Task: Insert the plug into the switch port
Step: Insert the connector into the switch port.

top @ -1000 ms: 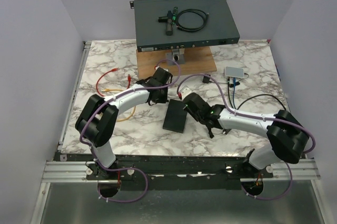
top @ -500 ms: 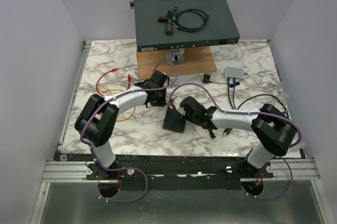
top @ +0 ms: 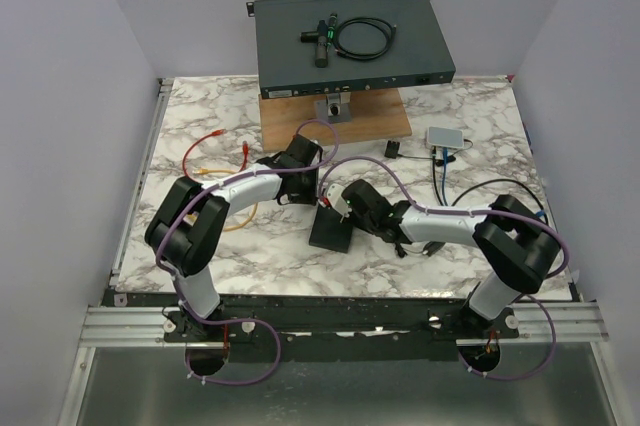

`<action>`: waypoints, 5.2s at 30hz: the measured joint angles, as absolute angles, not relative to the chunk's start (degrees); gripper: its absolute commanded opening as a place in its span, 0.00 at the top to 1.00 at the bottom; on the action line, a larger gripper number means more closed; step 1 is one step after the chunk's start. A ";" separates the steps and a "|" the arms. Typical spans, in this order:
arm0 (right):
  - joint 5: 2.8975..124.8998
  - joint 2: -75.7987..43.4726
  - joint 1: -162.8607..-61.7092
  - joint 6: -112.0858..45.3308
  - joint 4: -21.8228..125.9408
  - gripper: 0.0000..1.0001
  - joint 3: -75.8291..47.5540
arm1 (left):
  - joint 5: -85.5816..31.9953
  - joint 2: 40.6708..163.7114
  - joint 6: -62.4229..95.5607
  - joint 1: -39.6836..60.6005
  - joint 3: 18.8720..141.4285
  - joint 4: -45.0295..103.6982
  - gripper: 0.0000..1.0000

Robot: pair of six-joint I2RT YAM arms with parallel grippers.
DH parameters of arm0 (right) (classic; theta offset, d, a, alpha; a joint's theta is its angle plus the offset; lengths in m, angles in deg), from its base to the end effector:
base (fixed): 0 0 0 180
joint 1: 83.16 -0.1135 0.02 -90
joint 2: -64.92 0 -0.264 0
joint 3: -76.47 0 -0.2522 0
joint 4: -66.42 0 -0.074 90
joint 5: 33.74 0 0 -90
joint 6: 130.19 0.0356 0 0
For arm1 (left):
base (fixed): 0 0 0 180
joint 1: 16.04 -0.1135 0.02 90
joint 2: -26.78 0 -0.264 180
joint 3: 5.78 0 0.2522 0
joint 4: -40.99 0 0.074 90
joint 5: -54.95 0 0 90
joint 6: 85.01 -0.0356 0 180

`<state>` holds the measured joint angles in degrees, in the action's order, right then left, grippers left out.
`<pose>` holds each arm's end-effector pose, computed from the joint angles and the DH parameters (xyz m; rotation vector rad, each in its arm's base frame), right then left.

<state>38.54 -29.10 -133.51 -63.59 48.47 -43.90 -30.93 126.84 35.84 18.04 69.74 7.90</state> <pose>0.2078 0.2337 0.1490 -1.3545 2.0208 -0.1752 0.2919 -0.2006 0.1762 0.1027 2.6575 -0.4950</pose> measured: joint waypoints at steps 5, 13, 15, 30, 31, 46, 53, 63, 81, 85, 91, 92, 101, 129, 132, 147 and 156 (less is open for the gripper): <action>38.50 -29.17 -133.20 -64.66 49.04 0.99 -43.90 | -30.48 127.75 35.62 18.02 69.74 7.88 1.00; 37.65 -29.17 -132.92 -65.82 50.06 0.99 -43.86 | -30.21 128.32 35.36 18.02 69.76 7.88 1.00; 37.67 -29.17 -132.92 -65.93 50.06 0.99 -43.86 | -30.13 128.32 35.27 18.04 69.76 7.88 1.00; 39.33 -29.17 -132.89 -66.58 50.02 0.99 -43.86 | -30.06 128.43 35.01 18.02 69.78 7.85 1.00; 39.46 -29.17 -132.89 -66.63 50.02 0.99 -43.86 | -30.06 128.50 35.01 18.02 69.78 7.85 1.00; 38.78 -27.40 -132.89 -67.28 51.97 0.99 -43.86 | -30.04 129.50 34.86 17.91 70.11 7.79 1.00; 37.08 -27.85 -132.89 -67.28 53.74 0.99 -43.86 | -30.04 129.55 34.81 17.89 70.13 7.79 1.00; 34.52 -29.69 -132.89 -67.22 54.09 0.99 -43.86 | -30.04 129.55 34.79 17.87 70.13 7.79 1.00; 37.10 -30.91 -132.89 -66.63 54.06 0.99 -43.86 | -30.04 129.55 34.79 17.87 70.13 7.77 1.00; 37.52 -31.20 -132.89 -66.63 54.04 0.99 -43.86 | -30.04 129.57 34.79 17.87 70.18 7.75 1.00; 37.76 -31.20 -132.89 -66.65 54.02 0.99 -43.86 | -30.04 129.65 34.79 17.87 70.28 7.70 1.00; 37.80 -31.20 -132.89 -66.67 54.02 0.99 -43.86 | -30.04 129.70 34.79 17.87 70.33 7.68 1.00; 37.91 -30.83 -132.89 -66.78 53.87 0.99 -43.86 | -30.02 129.94 34.77 17.80 70.63 7.64 1.00; 40.14 -30.11 -132.65 -67.74 54.33 1.00 -43.88 | -30.02 130.11 34.27 17.76 70.96 7.40 1.00; 40.53 -30.11 -132.65 -69.45 55.33 0.99 -44.12 | -30.04 130.11 33.65 17.76 70.96 7.40 1.00; 43.79 -29.93 -132.11 -85.08 61.58 0.99 -47.31 | -30.15 130.55 31.97 17.74 71.84 6.13 1.00; 45.30 -30.45 -131.69 -91.06 62.35 0.99 -47.31 | -30.37 130.57 31.08 17.74 71.99 5.76 1.00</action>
<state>45.30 -30.45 -131.69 -91.06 62.35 -47.31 -30.37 130.57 31.08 17.74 71.99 5.76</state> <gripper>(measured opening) 0.013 0.001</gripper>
